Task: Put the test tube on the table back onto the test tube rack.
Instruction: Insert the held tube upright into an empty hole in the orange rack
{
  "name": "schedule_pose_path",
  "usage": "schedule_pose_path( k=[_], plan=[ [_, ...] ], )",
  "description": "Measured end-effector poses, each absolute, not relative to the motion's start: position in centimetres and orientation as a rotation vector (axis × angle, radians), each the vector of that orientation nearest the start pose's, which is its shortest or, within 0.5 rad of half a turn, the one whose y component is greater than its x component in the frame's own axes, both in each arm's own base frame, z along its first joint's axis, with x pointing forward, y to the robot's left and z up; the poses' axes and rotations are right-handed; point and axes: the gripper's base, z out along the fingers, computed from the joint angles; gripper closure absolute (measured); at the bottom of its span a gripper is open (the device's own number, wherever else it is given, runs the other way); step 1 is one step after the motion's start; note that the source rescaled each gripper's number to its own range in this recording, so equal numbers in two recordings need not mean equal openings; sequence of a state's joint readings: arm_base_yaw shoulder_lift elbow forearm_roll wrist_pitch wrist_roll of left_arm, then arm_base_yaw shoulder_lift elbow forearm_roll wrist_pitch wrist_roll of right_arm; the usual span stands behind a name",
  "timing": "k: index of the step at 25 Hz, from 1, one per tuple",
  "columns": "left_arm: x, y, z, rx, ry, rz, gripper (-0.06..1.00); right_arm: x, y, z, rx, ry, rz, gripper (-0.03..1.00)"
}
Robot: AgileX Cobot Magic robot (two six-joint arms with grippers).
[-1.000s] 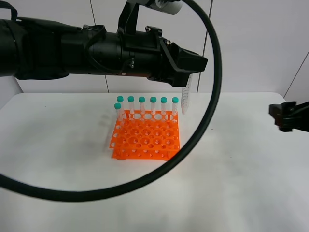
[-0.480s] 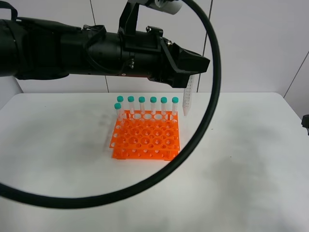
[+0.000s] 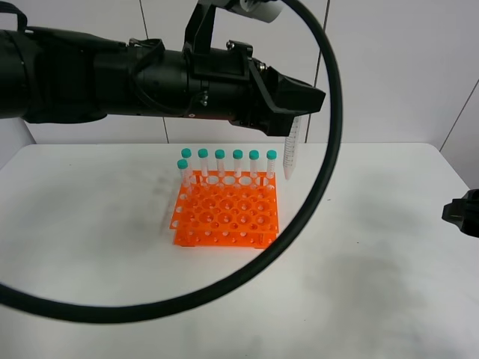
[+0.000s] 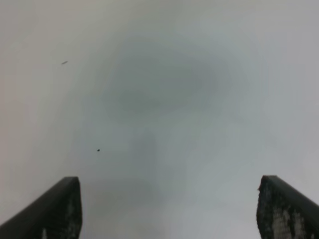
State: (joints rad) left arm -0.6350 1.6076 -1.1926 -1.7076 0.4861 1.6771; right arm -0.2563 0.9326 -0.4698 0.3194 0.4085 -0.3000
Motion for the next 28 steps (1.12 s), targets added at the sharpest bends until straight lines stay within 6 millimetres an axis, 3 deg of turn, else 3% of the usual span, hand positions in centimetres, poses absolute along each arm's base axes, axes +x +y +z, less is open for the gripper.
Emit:
schedule_pose_path(
  k=[4,10,15,20,28],
  plan=[
    [27.4,-25.4,32.4,0.877,1.68,-0.913,0.93,17.0,-3.1,25.1,0.197,2.317,0.023,0.15],
    [27.4,-25.4,32.4,0.877,1.68,-0.913,0.93,18.0,-3.2,29.2,0.163,2.241,0.027,0.15],
    [27.4,-25.4,32.3,0.887,1.679,-0.906,0.93,17.5,-2.8,30.2,0.108,2.272,0.04,0.15],
    [27.3,-25.4,32.2,0.903,1.68,-0.897,0.93,15.5,-2.1,31.7,0.079,2.211,0.04,0.16],
    [27.3,-25.4,32.0,0.914,1.683,-0.89,0.93,9.8,-0.2,34.0,-0.004,2.085,0.037,0.16]
  ],
)
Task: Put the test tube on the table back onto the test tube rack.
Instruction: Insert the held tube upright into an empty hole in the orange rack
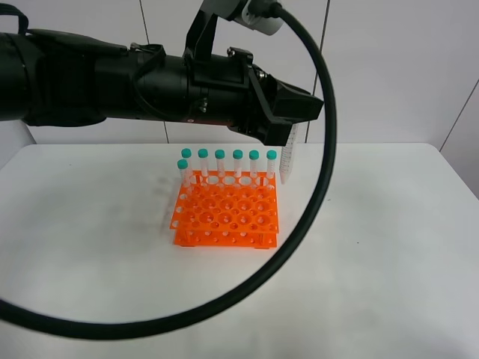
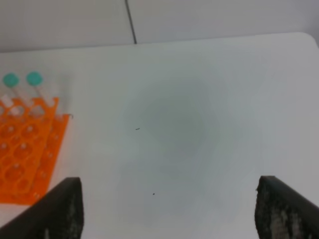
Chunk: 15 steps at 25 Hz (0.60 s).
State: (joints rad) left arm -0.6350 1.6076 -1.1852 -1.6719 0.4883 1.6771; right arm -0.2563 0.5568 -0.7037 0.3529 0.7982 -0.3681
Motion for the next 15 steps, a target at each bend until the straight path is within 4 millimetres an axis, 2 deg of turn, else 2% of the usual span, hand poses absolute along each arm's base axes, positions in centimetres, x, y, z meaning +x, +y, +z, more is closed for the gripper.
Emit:
schedule_pose_path(
  k=[4,7,15],
  plan=[
    [27.3,-25.4,31.9,0.92,1.682,-0.885,0.93,7.4,0.3,33.7,-0.066,2.127,-0.009,0.16],
    [27.3,-25.4,31.9,0.922,1.682,-0.884,0.93,6.1,0.2,33.4,-0.051,2.164,-0.052,0.16],
    [27.3,-25.4,31.9,0.925,1.681,-0.882,0.93,3.2,1.0,33.9,-0.073,2.043,-0.062,0.16]
  ],
)
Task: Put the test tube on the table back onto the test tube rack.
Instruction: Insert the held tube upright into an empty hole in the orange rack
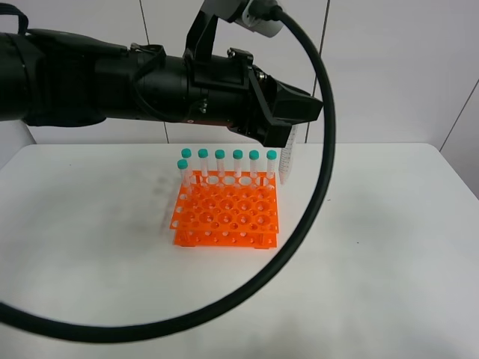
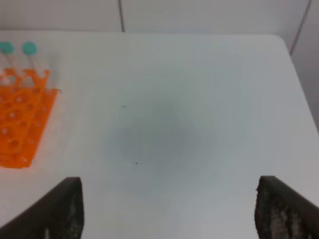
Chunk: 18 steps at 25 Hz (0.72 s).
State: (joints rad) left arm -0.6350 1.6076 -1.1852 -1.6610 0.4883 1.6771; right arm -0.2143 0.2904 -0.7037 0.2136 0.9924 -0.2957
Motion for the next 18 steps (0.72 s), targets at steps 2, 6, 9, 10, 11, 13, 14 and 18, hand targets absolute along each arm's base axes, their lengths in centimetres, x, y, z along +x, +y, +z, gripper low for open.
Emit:
schedule_pose_path(
  k=[2,6,9,10,11,13,14,18],
  plan=[
    [27.3,-25.4,31.9,0.929,1.681,-0.879,0.93,2.6,1.2,33.8,-0.117,2.039,-0.037,0.16],
    [27.3,-25.4,31.9,0.93,1.68,-0.878,0.93,1.4,1.1,33.7,-0.121,2.017,-0.012,0.16],
    [27.3,-25.4,31.9,0.93,1.68,-0.878,0.93,0.3,1.0,33.4,-0.121,2.004,-0.01,0.16],
    [27.3,-25.4,31.9,0.931,1.68,-0.877,0.93,-0.2,1.0,33.3,-0.123,1.999,-0.019,0.16],
    [27.3,-25.4,31.9,0.931,1.68,-0.877,0.93,-0.8,0.9,33.1,-0.121,1.993,-0.029,0.16],
    [27.3,-25.4,31.9,0.931,1.68,-0.877,0.93,-1.8,0.9,32.8,-0.105,1.977,-0.032,0.16],
    [27.3,-25.4,31.9,0.932,1.68,-0.877,0.93,-2.4,1.0,32.7,-0.091,1.96,-0.024,0.16],
    [27.3,-25.4,31.9,0.933,1.68,-0.876,0.93,-3.7,1.1,32.4,-0.035,1.912,0.012,0.16]
  ],
)
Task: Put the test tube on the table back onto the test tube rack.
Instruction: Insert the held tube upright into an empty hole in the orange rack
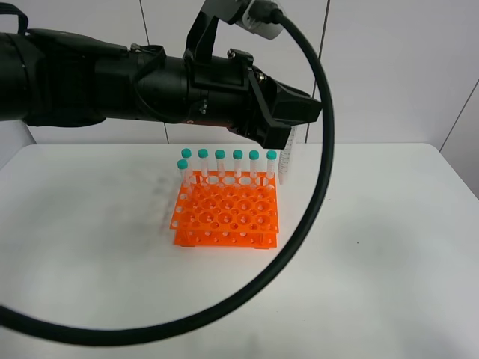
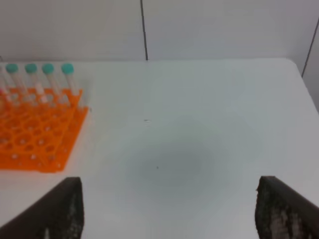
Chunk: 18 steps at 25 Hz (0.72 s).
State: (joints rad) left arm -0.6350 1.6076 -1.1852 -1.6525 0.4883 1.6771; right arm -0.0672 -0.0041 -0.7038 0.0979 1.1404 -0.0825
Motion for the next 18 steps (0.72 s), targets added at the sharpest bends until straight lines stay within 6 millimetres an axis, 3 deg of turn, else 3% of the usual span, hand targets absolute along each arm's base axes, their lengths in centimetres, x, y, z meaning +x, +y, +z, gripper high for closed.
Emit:
schedule_pose_path(
  k=[7,13,18],
  plan=[
    [27.3,-25.4,31.9,0.934,1.68,-0.877,0.93,-3.0,1.0,31.2,-0.031,1.959,0.013,0.16],
    [27.2,-25.4,31.9,0.935,1.679,-0.879,0.93,-1.3,0.6,28.1,-0.021,2.07,-0.013,0.19],
    [27.2,-25.4,31.8,0.956,1.674,-0.87,0.93,-1.1,0.6,28.1,-0.019,2.056,-0.019,0.23]
  ],
)
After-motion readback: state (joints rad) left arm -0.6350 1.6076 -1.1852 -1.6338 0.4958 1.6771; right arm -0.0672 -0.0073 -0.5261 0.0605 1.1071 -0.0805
